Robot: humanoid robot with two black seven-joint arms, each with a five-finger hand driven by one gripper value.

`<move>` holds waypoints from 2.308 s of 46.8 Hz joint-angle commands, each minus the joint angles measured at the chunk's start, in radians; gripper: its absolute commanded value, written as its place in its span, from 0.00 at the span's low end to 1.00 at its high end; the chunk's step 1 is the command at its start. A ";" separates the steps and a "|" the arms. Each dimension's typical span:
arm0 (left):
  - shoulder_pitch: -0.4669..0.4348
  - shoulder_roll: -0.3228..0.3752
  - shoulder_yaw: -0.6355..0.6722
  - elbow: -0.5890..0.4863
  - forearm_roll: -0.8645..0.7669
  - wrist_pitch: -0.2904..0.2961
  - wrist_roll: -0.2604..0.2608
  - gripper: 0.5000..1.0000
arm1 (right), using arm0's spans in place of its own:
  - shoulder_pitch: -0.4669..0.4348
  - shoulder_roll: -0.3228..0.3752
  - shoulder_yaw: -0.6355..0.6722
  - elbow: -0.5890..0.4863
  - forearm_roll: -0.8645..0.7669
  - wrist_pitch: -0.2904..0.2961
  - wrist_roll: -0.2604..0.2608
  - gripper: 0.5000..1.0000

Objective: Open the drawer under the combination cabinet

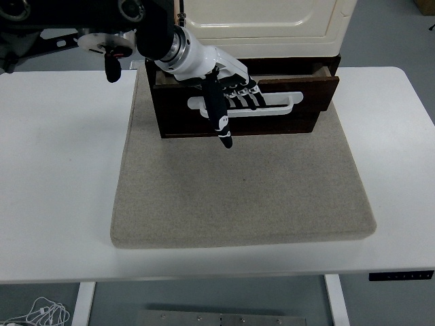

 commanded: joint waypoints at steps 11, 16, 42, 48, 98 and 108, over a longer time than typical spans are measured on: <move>-0.001 0.006 -0.021 -0.002 0.000 -0.038 0.000 1.00 | 0.000 0.000 -0.001 0.000 0.000 0.000 0.000 0.85; 0.000 0.006 -0.029 -0.002 0.000 -0.050 0.000 1.00 | 0.000 0.000 0.000 0.000 0.000 0.000 0.000 0.85; 0.000 0.027 -0.063 -0.015 0.000 -0.102 0.000 1.00 | 0.000 0.000 0.000 0.000 0.000 0.000 0.000 0.85; 0.000 0.037 -0.098 -0.015 -0.002 -0.133 0.002 1.00 | 0.000 0.000 -0.001 -0.001 0.000 0.000 0.000 0.85; 0.226 0.098 -1.061 0.296 -0.055 0.166 -0.245 1.00 | 0.000 0.000 0.000 0.000 0.000 0.000 0.000 0.85; 0.256 0.113 -1.176 0.518 -0.051 0.169 -0.285 1.00 | 0.000 0.000 0.000 -0.001 0.000 -0.001 0.000 0.85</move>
